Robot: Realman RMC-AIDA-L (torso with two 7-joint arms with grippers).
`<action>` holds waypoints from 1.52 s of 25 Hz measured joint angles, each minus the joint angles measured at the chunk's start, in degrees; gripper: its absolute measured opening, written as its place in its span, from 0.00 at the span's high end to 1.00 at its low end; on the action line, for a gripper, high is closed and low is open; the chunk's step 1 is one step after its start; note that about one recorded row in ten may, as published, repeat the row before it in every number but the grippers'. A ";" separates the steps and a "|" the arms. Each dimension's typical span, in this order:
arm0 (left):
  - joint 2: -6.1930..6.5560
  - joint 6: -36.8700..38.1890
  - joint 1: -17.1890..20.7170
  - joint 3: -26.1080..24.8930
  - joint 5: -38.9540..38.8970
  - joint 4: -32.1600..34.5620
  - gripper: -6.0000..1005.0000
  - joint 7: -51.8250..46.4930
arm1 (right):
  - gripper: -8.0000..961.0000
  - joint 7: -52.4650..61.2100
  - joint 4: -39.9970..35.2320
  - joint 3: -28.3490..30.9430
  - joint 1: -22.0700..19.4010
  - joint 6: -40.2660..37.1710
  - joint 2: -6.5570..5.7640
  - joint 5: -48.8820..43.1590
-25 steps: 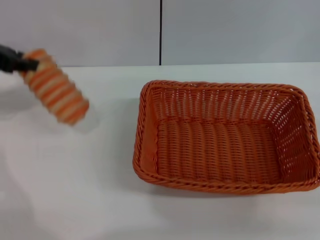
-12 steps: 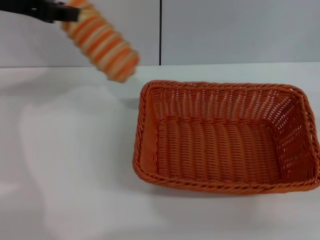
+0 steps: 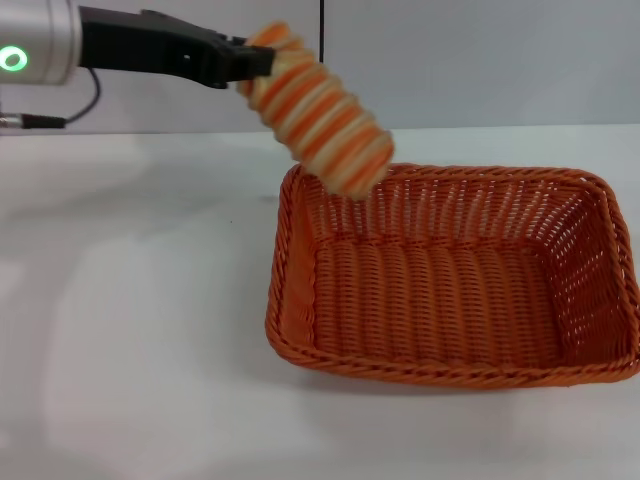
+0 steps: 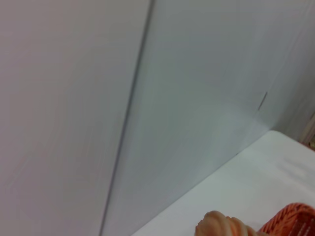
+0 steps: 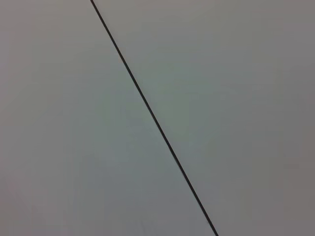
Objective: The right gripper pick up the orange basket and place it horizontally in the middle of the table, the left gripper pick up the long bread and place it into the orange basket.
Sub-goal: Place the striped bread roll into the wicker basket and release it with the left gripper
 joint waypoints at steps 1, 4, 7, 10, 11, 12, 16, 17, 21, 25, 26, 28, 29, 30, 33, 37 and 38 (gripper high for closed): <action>0.01 -1.07 0.96 1.73 -0.61 0.85 0.80 -0.36 | 0.38 0.00 0.00 0.01 0.02 0.02 0.00 0.00; 0.03 -4.66 3.79 7.45 -1.62 3.25 0.81 -1.50 | 0.38 0.00 0.01 0.07 0.01 0.03 0.00 0.00; -0.01 -8.17 5.98 13.64 -1.95 3.84 0.81 -2.02 | 0.38 0.00 0.01 0.07 0.00 0.04 0.01 0.00; -0.02 -11.40 7.40 19.98 -1.91 3.51 0.82 -1.84 | 0.38 0.00 0.01 0.04 -0.01 -0.11 0.06 0.00; -0.03 -12.14 7.69 21.66 -1.79 3.38 0.82 -1.70 | 0.38 0.00 0.01 0.01 -0.01 -0.16 0.07 0.00; -0.03 -12.59 7.82 22.72 -1.79 3.12 0.82 -1.62 | 0.38 0.00 0.01 -0.04 -0.01 -0.20 0.07 0.00; -0.05 -14.07 7.97 25.07 -2.10 1.94 0.82 -1.35 | 0.38 0.00 0.01 -0.13 -0.02 -0.29 0.09 0.00; -0.04 -14.49 7.97 25.15 -2.11 1.82 0.81 -1.30 | 0.38 0.00 -0.04 -0.18 -0.01 -0.31 0.09 0.00; -0.03 -16.40 8.29 25.21 -2.13 1.18 0.80 -1.23 | 0.38 0.00 -0.54 -0.27 -0.01 -0.35 -0.05 0.00; -0.01 -18.21 9.23 25.71 -2.16 1.00 0.79 -1.15 | 0.38 0.01 -0.56 -0.29 -0.13 -0.35 -0.12 0.00; -0.01 -18.21 9.28 25.72 -2.16 1.00 0.78 -1.14 | 0.38 0.01 -0.57 -0.29 -0.20 -0.35 -0.13 -0.01; 0.10 -17.90 9.32 25.74 -2.17 1.00 0.64 -1.14 | 0.38 0.01 -0.72 -0.26 -0.33 -0.35 -0.16 -0.01; 0.20 -17.35 9.18 25.69 -2.17 0.98 0.57 -1.13 | 0.38 0.01 -0.94 -0.18 -0.40 -0.35 -0.28 0.00; 0.23 -17.16 9.12 25.66 -2.17 0.97 0.51 -1.13 | 0.38 0.01 -1.08 -0.13 -0.43 -0.35 -0.38 -0.01; 0.24 -16.64 9.23 25.09 -2.17 1.19 0.35 -0.95 | 0.38 0.01 -1.22 -0.08 -0.44 -0.35 -0.48 -0.01; 0.22 -16.68 10.12 22.13 -2.71 1.79 0.26 -0.18 | 0.38 0.01 -1.17 -0.01 -0.47 -0.33 -0.50 -0.01; 0.23 -16.73 10.60 20.42 -3.40 1.84 0.24 0.68 | 0.38 -0.09 -1.10 0.02 -0.49 -0.31 -0.53 -0.01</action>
